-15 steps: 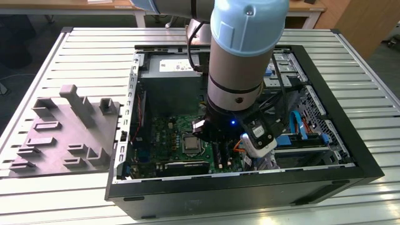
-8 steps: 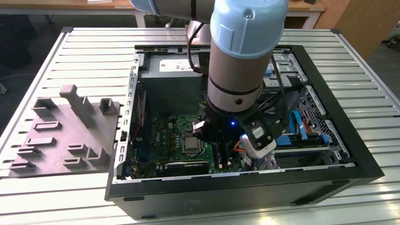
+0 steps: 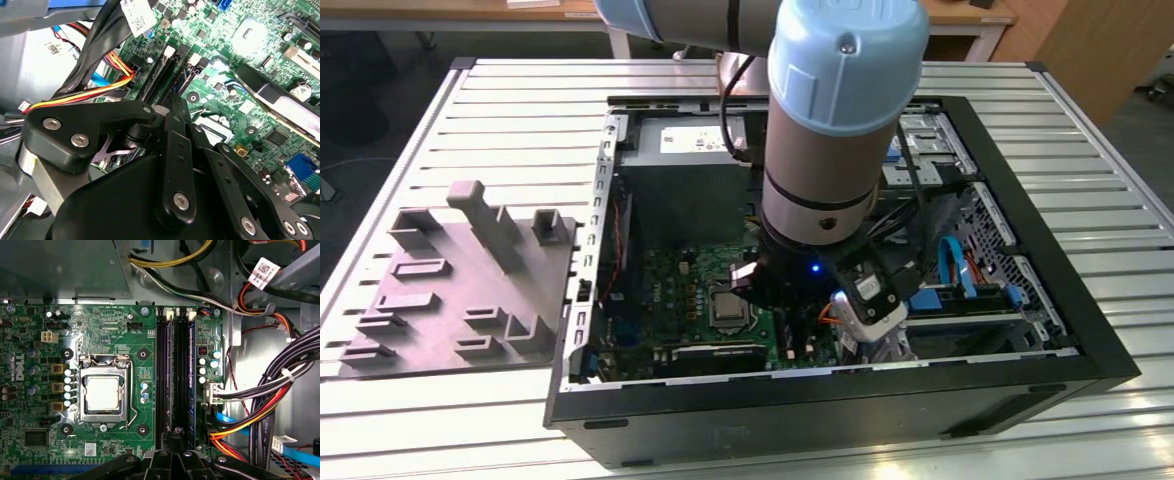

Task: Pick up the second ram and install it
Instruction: 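Press down the second ram until it locks into place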

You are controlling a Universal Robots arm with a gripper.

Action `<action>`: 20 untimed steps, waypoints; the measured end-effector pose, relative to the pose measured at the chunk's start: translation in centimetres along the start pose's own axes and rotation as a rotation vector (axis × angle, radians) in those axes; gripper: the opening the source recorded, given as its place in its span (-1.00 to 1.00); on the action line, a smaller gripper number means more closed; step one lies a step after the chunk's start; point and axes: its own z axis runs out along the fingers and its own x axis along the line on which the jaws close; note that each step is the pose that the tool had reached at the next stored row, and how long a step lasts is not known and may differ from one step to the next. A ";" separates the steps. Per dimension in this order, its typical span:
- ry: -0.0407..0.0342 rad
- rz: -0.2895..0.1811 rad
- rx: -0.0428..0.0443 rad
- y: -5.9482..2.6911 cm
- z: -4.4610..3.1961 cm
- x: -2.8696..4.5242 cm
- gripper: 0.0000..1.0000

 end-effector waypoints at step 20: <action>0.0000 0.000 0.0001 -0.01 0.52 0.14 -0.80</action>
